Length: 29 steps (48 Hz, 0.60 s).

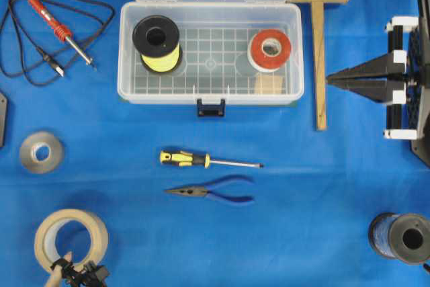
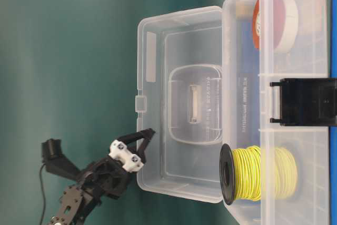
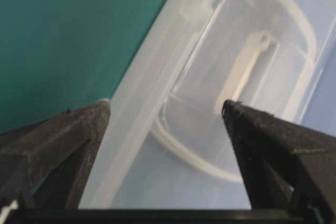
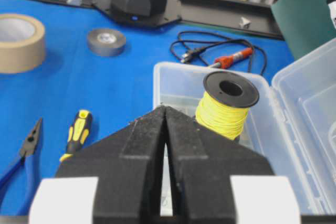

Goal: Close the tool box with the left arm.
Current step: 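Push the clear lid forward and down with the left gripper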

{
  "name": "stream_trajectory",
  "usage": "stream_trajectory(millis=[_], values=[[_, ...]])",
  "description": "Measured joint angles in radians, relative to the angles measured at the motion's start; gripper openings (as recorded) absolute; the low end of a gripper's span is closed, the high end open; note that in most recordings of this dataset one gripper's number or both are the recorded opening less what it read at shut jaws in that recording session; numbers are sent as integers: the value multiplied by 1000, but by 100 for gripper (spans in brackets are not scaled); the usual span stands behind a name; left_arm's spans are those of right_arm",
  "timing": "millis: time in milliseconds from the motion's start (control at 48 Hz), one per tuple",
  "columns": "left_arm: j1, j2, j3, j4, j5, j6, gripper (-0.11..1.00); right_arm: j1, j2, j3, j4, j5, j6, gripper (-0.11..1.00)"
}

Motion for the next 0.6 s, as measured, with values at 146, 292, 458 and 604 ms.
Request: stream_trajectory(millis=[146, 292, 458, 604], values=[[-2, 3, -2, 0, 41, -9, 93, -3, 5, 2, 2, 2, -2, 0], [-12, 3, -2, 2, 55, -14, 93, -11, 5, 2, 0, 0, 0, 0], [-34, -6, 0, 2, 72, -17, 93, -15, 5, 2, 2, 2, 0, 0], [-63, -41, 11, 3, 98, -17, 93, -18, 5, 2, 2, 0, -2, 0]])
